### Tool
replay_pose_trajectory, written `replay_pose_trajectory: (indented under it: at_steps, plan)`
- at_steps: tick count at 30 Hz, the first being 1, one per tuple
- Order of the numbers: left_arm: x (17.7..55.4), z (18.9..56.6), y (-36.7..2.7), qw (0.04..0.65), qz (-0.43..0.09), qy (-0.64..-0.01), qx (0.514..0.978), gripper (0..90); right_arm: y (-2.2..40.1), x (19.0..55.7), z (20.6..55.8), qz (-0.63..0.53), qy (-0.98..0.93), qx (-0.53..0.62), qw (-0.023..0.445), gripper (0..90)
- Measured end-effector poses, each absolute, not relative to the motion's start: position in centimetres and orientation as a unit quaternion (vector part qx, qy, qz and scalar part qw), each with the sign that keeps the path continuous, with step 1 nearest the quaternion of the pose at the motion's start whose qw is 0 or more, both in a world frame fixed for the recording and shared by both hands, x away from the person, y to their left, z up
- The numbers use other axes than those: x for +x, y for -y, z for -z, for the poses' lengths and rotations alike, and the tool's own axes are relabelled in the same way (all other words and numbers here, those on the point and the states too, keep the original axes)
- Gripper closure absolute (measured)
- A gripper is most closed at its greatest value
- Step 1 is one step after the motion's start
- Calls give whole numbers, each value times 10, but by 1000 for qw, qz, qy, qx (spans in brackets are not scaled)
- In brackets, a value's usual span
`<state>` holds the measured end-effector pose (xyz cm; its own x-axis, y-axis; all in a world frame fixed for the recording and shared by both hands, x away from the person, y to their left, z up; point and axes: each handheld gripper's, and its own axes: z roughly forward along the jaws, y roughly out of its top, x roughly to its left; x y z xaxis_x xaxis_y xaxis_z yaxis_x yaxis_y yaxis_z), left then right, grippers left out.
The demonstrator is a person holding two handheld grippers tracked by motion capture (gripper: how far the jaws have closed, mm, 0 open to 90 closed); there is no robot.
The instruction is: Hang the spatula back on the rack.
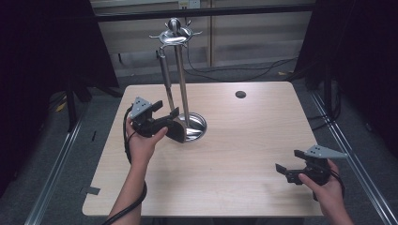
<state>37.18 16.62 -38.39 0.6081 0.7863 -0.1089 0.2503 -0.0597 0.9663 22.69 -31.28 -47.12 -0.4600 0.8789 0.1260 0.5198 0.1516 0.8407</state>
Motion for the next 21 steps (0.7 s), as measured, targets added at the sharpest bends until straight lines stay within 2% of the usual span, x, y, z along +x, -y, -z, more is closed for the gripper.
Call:
replay_pose_trajectory:
  at_steps: [5,21]
  plan:
    - [369,388,-167,564,-239,-380,693,197,312,228,474,-437,-736,476,200,31]
    - [362,399,-172,554,-238,-381,701,142,310,229,474,-437,-740,471,198,31]
